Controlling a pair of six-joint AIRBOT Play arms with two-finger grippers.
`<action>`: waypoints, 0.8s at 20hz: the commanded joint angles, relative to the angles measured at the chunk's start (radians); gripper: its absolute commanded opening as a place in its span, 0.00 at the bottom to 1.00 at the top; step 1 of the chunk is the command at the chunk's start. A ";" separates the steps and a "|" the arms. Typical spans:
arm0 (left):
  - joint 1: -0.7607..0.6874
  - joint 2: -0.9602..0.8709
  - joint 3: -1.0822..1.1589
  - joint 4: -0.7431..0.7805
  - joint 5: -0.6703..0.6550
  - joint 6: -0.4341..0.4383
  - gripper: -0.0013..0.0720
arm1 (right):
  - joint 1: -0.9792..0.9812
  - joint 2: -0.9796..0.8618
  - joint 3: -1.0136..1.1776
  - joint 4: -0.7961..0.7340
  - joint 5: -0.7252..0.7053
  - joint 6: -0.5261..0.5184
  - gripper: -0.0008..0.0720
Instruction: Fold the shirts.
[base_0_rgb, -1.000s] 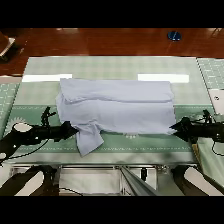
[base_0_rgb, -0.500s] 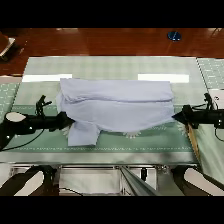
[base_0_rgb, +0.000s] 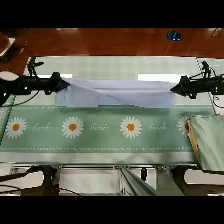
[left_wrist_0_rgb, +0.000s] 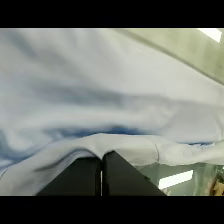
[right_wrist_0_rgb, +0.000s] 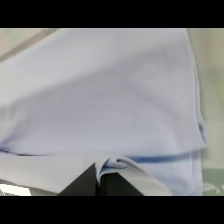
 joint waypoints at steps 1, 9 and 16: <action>-0.006 -0.219 0.246 0.006 -0.079 -0.059 0.05 | 0.030 -0.151 0.175 0.002 -0.010 0.057 0.03; -0.028 -0.433 0.422 0.007 -0.174 -0.072 0.05 | 0.030 -0.343 0.356 0.050 -0.047 0.065 0.03; -0.031 -0.439 0.422 0.006 -0.179 -0.072 0.35 | 0.031 -0.389 0.389 0.084 -0.076 0.065 0.45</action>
